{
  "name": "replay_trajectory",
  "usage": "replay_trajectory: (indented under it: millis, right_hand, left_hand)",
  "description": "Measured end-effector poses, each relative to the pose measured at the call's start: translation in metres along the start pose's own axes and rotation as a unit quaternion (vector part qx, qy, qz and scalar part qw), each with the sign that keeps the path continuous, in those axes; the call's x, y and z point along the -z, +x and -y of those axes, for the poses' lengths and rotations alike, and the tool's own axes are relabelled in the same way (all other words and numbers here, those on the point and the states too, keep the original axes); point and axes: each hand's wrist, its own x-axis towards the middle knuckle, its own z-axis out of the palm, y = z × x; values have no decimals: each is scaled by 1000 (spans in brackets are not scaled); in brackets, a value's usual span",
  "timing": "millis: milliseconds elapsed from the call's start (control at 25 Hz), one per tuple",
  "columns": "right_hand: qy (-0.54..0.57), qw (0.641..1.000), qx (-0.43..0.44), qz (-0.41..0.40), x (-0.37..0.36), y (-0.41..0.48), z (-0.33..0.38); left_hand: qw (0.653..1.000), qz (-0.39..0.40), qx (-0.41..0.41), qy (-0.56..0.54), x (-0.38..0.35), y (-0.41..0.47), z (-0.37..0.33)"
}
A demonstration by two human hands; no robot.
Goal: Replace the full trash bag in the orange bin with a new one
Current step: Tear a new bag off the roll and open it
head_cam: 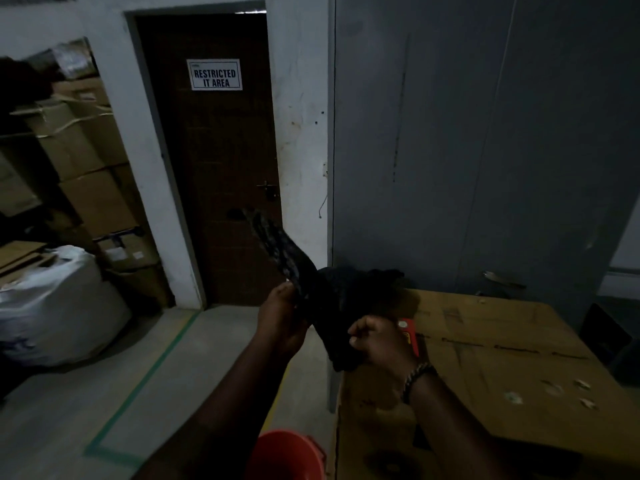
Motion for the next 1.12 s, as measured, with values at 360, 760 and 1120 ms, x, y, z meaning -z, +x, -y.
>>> replay_trajectory:
  millis: [360,760,1120]
  right_hand:
    - [-6,983,163,-87,-47,-1,63]
    - [-34,980,181,-80,-95,11,70]
    - [488,859,-47,-149,-115,31,78]
  left_hand:
    - [960,88,-55,260,13,-23,-2]
    - [985,48,-4,167,54,-11,-53]
    - [994,38,-10,-98,129,18,-105]
